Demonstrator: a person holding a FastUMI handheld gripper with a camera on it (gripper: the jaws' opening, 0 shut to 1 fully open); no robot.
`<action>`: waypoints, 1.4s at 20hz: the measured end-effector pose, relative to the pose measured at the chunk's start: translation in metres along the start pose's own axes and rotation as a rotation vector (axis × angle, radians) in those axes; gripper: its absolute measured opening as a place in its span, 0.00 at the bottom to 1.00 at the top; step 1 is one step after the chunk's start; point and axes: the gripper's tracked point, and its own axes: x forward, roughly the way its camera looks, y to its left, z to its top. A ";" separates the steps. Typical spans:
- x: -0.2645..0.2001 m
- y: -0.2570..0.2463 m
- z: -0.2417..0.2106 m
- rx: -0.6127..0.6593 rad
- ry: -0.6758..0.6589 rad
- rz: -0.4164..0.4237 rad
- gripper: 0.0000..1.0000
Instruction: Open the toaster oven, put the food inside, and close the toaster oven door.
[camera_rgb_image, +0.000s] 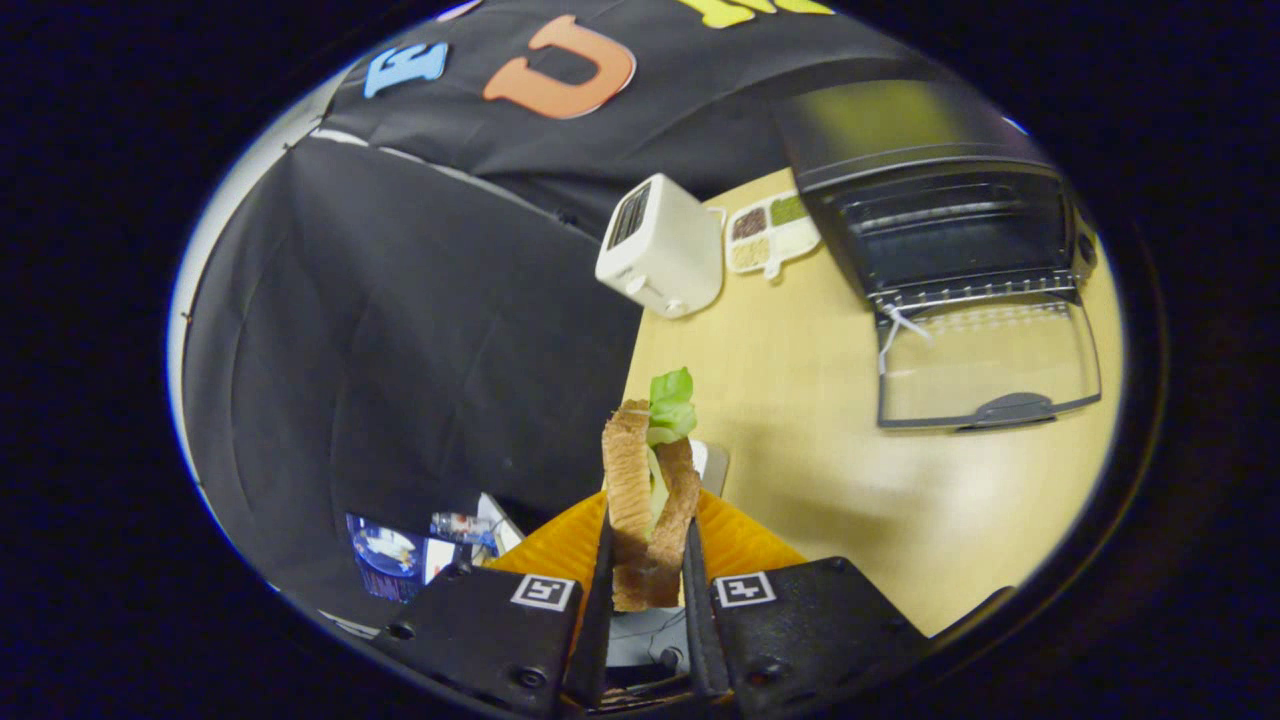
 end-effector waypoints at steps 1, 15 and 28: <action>-0.011 -0.015 0.012 0.031 -0.042 -0.020 0.38; -0.021 -0.179 0.152 0.452 -0.515 -0.024 0.37; 0.019 -0.227 0.218 0.630 -0.842 0.098 0.41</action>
